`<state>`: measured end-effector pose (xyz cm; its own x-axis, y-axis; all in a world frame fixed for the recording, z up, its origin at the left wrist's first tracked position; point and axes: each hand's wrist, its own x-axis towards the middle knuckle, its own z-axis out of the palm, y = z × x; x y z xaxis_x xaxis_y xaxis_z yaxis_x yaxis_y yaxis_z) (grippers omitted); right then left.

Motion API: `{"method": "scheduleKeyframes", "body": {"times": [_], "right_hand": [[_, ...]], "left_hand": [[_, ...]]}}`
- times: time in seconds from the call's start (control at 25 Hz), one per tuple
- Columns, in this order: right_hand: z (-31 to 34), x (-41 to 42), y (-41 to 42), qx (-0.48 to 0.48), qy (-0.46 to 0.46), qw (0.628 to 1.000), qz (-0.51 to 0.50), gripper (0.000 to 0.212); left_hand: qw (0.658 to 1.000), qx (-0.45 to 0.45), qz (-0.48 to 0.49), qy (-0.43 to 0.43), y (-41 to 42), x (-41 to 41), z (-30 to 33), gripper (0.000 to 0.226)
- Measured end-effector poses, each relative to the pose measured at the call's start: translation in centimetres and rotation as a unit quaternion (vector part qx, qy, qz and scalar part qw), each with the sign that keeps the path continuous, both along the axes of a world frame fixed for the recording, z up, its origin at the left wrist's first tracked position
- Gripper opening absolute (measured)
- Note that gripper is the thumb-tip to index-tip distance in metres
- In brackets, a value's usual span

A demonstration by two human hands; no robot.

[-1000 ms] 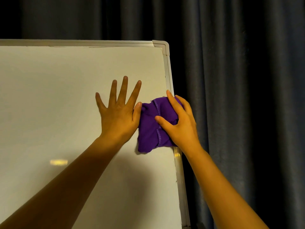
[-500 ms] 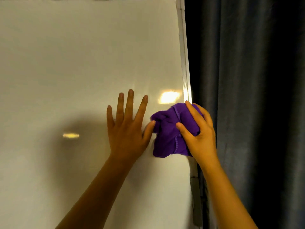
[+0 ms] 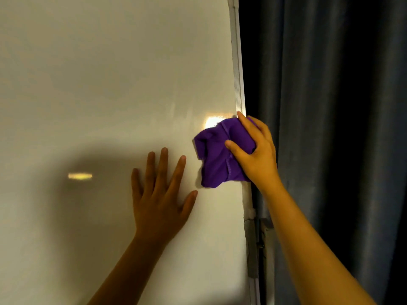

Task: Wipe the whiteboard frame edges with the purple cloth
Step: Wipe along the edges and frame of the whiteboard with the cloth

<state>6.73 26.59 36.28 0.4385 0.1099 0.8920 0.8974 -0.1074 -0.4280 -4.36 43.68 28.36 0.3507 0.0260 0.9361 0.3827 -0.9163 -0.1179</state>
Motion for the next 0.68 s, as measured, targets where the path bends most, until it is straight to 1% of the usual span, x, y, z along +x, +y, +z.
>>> {"method": "scheduleKeyframes", "body": {"times": [0.12,0.28,0.4,0.6,0.68], "right_hand": [[0.0,0.5,-0.1,0.006,0.0,1.0,0.015,0.062],[-5.0,-0.5,-1.3,-0.052,0.038,0.996,0.054,0.066],[-7.2,-1.5,-2.0,-0.082,0.044,0.994,0.049,0.069],[-6.8,-2.3,-2.6,-0.079,0.034,0.996,0.011,0.069],[-5.4,-2.2,-2.5,-0.08,0.032,0.996,0.001,0.068]], "left_hand": [[1.0,0.0,-0.007,-0.008,-0.2,0.2,-0.2,0.067],[1.0,-0.011,-0.001,-0.003,-0.3,-0.3,-0.7,0.068],[0.999,-0.029,0.017,0.002,-0.9,-0.8,-1.1,0.066],[0.997,-0.072,0.008,-0.004,-2.0,-0.7,-1.4,0.063],[0.997,-0.075,0.007,-0.001,-2.1,-0.7,-2.2,0.063]]}}
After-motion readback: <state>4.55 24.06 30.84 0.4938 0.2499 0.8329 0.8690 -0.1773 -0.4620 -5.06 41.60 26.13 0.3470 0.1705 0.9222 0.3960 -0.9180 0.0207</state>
